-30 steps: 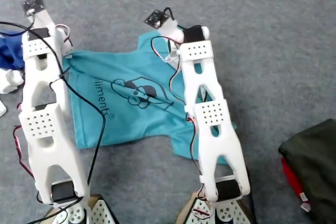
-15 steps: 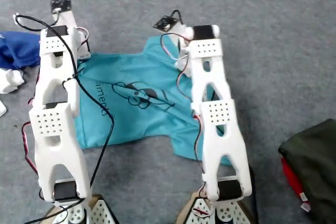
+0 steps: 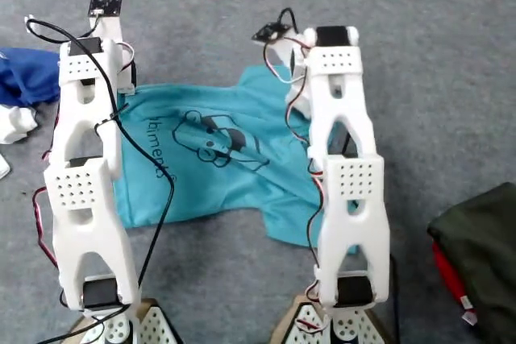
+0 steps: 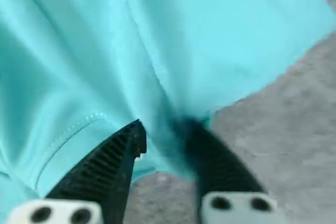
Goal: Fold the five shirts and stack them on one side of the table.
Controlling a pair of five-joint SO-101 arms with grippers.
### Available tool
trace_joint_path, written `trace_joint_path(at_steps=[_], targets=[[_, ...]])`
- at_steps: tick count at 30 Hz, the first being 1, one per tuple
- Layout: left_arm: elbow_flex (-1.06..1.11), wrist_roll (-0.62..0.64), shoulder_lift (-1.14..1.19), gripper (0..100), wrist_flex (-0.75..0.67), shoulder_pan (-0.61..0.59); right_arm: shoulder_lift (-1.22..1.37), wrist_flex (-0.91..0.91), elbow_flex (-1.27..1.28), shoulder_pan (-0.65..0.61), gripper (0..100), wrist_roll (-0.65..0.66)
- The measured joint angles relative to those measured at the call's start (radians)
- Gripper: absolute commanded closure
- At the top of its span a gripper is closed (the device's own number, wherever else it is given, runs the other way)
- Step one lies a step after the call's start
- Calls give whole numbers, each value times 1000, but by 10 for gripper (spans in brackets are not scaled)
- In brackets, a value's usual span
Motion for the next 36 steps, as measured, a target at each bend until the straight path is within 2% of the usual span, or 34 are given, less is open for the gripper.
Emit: trace_joint_path(at_steps=[7,18,30,36], targets=[[0,2,0,981,0,0,-6,-38,-198,2,670,-29],[0,3,0,981,-15,0,75,-376,-196,2,670,-167],[0,3,0,981,-29,0,221,-391,-192,2,671,-167],[0,3,0,981,-34,0,245,-450,-192,8,792,-158]])
